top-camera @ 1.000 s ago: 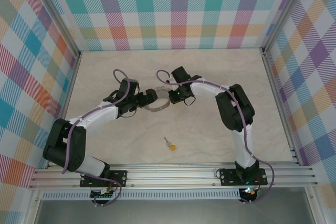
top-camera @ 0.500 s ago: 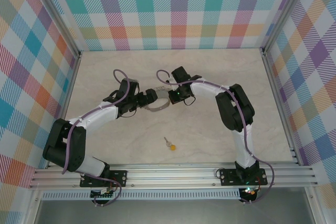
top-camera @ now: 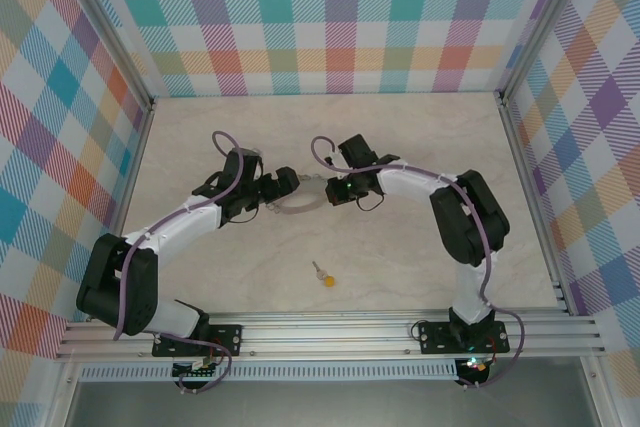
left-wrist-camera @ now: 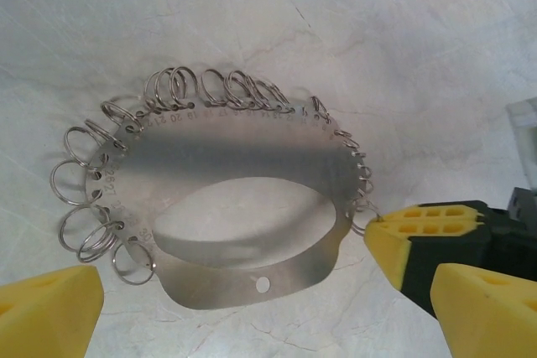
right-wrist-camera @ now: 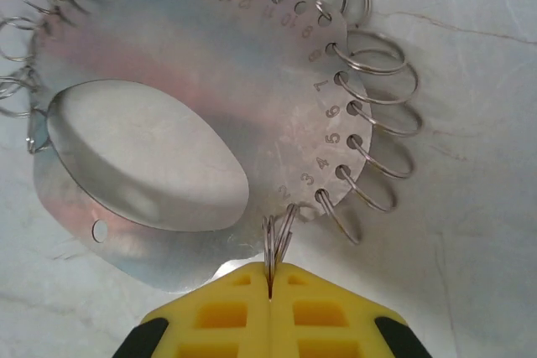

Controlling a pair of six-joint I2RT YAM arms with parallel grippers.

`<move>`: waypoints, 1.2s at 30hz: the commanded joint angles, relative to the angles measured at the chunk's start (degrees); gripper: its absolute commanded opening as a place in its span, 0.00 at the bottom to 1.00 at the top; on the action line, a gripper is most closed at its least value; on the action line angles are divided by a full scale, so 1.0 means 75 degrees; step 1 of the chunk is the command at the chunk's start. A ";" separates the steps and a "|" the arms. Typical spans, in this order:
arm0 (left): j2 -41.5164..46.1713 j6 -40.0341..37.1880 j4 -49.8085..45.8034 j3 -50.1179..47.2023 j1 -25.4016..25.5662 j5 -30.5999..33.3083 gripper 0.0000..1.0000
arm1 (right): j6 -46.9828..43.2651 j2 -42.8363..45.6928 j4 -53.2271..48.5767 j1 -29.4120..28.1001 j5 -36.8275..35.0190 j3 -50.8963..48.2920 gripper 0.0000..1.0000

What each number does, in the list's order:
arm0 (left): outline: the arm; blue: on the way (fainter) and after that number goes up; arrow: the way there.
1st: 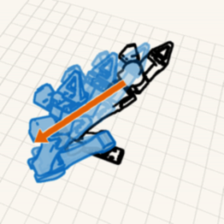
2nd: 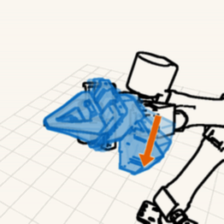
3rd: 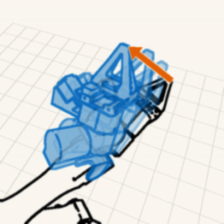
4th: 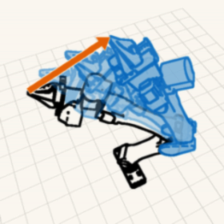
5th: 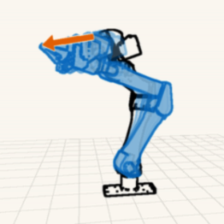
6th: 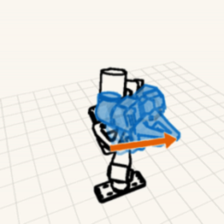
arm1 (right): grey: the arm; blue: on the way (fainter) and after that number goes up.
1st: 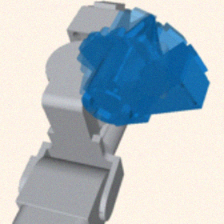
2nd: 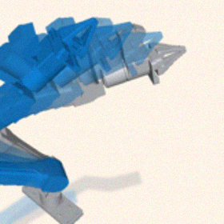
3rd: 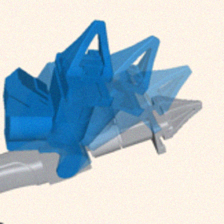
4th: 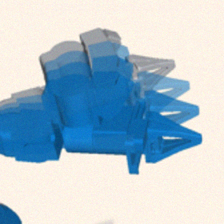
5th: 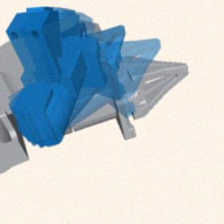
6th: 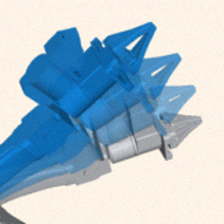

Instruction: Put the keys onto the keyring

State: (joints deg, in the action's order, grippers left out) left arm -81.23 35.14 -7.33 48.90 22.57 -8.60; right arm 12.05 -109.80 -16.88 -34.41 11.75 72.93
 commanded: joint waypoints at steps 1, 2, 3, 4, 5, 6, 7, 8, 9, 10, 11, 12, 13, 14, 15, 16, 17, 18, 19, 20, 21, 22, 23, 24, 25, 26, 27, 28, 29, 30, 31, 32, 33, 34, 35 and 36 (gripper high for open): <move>0.0207 -0.0120 -0.0088 -0.0044 -0.0103 -0.0180 1.00 | 0.0269 0.0596 0.0550 0.0087 0.0226 -0.0185 0.00; 0.0231 -0.0148 -0.0116 -0.0027 -0.0103 -0.0194 1.00 | 0.0262 0.0727 0.0595 0.0115 0.0229 -0.0216 0.00; 0.0254 -0.0183 -0.0144 0.0012 -0.0104 -0.0223 1.00 | 0.0250 0.0854 0.0622 0.0141 0.0230 -0.0237 0.00; 0.0277 -0.0217 -0.0179 0.0044 -0.0103 -0.0242 1.00 | 0.0232 0.0966 0.0663 0.0167 0.0247 -0.0253 0.00; 0.0304 -0.0251 -0.0216 0.0071 -0.0103 -0.0251 1.00 | 0.0198 0.1098 0.0717 0.0199 0.0262 -0.0286 0.00; 0.0327 -0.0304 -0.0251 0.0118 -0.0103 -0.0270 1.00 | 0.0170 0.1263 0.0802 0.0237 0.0272 -0.0332 0.00; 0.0353 -0.0340 -0.0291 0.0154 -0.0104 -0.0281 1.00 | 0.0148 0.1358 0.0839 0.0266 0.0282 -0.0356 0.00; 0.0382 -0.0371 -0.0331 0.0210 -0.0100 -0.0300 1.00 | 0.0100 0.1499 0.0902 0.0315 0.0335 -0.0379 0.00; 0.0399 -0.0415 -0.0378 0.0271 -0.0103 -0.0323 1.00 | 0.0065 0.1645 0.0958 0.0361 0.0358 -0.0412 0.00; 0.0422 -0.0453 -0.0413 0.0330 -0.0103 -0.0354 1.00 | 0.0019 0.1759 0.1000 0.0409 0.0409 -0.0435 0.00; 0.0442 -0.0500 -0.0450 0.0389 -0.0103 -0.0396 1.00 | -0.0039 0.1889 0.1054 0.0467 0.0508 -0.0462 0.00; 0.0455 -0.0564 -0.0484 0.0474 -0.0103 -0.0449 1.00 | -0.0087 0.2037 0.1098 0.0524 0.0612 -0.0488 0.00; 0.0476 -0.0631 -0.0518 0.0538 -0.0100 -0.0496 1.00 | -0.0159 0.2167 0.1133 0.0578 0.0734 -0.0509 0.00; 0.0490 -0.0706 -0.0566 0.0642 -0.0104 -0.0543 1.00 | -0.0249 0.2316 0.1192 0.0629 0.0900 -0.0540 0.00; 0.0497 -0.0799 -0.0628 0.0752 -0.0103 -0.0583 1.00 | -0.0325 0.2472 0.1241 0.0678 0.1039 -0.0569 0.00; 0.0514 -0.0891 -0.0667 0.0843 -0.0103 -0.0624 0.99 | -0.0394 0.2577 0.1233 0.0726 0.1175 -0.0577 0.00; 0.0522 -0.0995 -0.0686 0.0968 -0.0103 -0.0706 0.98 | -0.0495 0.2692 0.1226 0.0803 0.1415 -0.0571 0.00; 0.0520 -0.1097 -0.0698 0.1077 -0.0103 -0.0800 0.98 | -0.0556 0.2796 0.1234 0.0885 0.1654 -0.0588 0.00; 0.0530 -0.1179 -0.0688 0.1180 -0.0103 -0.0912 0.97 | -0.0612 0.2903 0.1268 0.0966 0.1904 -0.0622 0.00; 0.0521 -0.1274 -0.0643 0.1288 -0.0103 -0.1062 0.95 | -0.0651 0.3017 0.1342 0.1073 0.2200 -0.0683 0.00; 0.0530 -0.1357 -0.0592 0.1398 -0.0105 -0.1234 0.93 | -0.0658 0.3120 0.1442 0.1183 0.2578 -0.0753 0.00; 0.0516 -0.1437 -0.0545 0.1501 -0.0106 -0.1393 0.91 | -0.0648 0.3205 0.1514 0.1291 0.2925 -0.0796 0.00; 0.0489 -0.1485 -0.0482 0.1625 -0.0103 -0.1580 0.88 | -0.0635 0.3296 0.1609 0.1398 0.3270 -0.0848 0.00; 0.0461 -0.1539 -0.0419 0.1747 -0.0103 -0.1769 0.85 | -0.0623 0.3378 0.1668 0.1480 0.3596 -0.0878 0.00; 0.0418 -0.1597 -0.0367 0.1861 -0.0103 -0.1964 0.81 | -0.0617 0.3427 0.1682 0.1531 0.3813 -0.0879 0.00; 0.0365 -0.1637 -0.0330 0.2016 -0.0103 -0.2156 0.77 | -0.0622 0.3470 0.1665 0.1573 0.4009 -0.0865 0.00; 0.0323 -0.1651 -0.0264 0.2157 -0.0103 -0.2345 0.73 | -0.0623 0.3492 0.1638 0.1588 0.4181 -0.0836 0.00; 0.0275 -0.1671 -0.0175 0.2278 -0.0103 -0.2544 0.69 | -0.0622 0.3495 0.1621 0.1609 0.4336 -0.0802 0.00; 0.0217 -0.1684 -0.0063 0.2404 -0.0103 -0.2843 0.64 | -0.0623 0.3502 0.1584 0.1612 0.4449 -0.0782 0.00; 0.0126 -0.1680 0.0067 0.2513 -0.0092 -0.3147 0.58 | -0.0615 0.3495 0.1580 0.1623 0.4555 -0.0762 0.00; 0.0054 -0.1673 0.0145 0.2612 -0.0080 -0.3380 0.54 | -0.0590 0.3484 0.1581 0.1624 0.4624 -0.0748 0.00; -0.0007 -0.1683 0.0186 0.2722 -0.0057 -0.3607 0.51 | -0.0560 0.3455 0.1577 0.1641 0.4741 -0.0738 0.00; -0.0094 -0.1724 0.0194 0.2823 -0.0016 -0.3775 0.47 | -0.0531 0.3421 0.1575 0.1653 0.4867 -0.0707 0.00; -0.0171 -0.1799 0.0155 0.2945 0.0031 -0.3891 0.46 | -0.0499 0.3382 0.1594 0.1659 0.4990 -0.0683 0.00; -0.0242 -0.1859 0.0103 0.3041 0.0072 -0.3983 0.44 | -0.0457 0.3336 0.1621 0.1665 0.5095 -0.0671 0.00; -0.0308 -0.1934 0.0046 0.3139 0.0140 -0.4062 0.44 | -0.0395 0.3283 0.1657 0.1662 0.5173 -0.0645 0.00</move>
State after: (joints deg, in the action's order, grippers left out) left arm -81.95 22.63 -7.40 70.17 22.96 -33.47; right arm 8.60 -84.93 -7.18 -22.13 44.56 66.76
